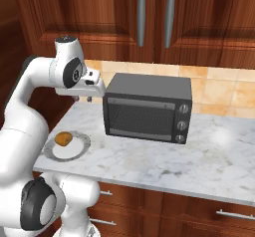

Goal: Place the potato on the top rack of the oven.

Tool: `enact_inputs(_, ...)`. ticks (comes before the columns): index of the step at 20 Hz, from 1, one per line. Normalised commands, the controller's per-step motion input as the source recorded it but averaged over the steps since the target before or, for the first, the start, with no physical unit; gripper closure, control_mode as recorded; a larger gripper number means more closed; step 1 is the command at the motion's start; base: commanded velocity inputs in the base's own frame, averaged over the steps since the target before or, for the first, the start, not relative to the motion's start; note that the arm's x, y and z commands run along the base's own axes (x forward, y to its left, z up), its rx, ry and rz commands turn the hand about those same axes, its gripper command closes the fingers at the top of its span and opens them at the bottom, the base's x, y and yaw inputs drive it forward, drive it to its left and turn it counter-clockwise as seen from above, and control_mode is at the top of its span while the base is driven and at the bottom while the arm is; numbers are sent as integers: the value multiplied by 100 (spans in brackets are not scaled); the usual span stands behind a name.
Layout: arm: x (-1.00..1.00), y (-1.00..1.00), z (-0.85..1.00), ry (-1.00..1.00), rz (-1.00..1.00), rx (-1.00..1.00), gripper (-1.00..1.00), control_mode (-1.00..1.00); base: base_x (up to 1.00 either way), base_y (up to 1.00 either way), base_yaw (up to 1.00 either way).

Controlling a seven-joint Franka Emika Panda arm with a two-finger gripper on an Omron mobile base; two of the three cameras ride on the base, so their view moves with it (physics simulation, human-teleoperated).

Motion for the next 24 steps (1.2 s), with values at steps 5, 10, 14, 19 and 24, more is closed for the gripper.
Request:
enact_inputs(5, -1, 69, -35, 1, 0, -5, -100, -100, 0, 0, 0)
enact_inputs(10, -5, 77, -78, -1, 0, 4, -100, -100, 0, 0, 0)
enact_inputs(14, -9, 67, -81, 1, 11, 0, -100, -100, 0, 0, 0)
enact_inputs(19, 13, 58, -74, 2, 14, 2, -100, -100, 0, 0, 0)
enact_inputs(24, 38, 32, -70, 4, 10, 0, -100, -100, 0, 0, 0)
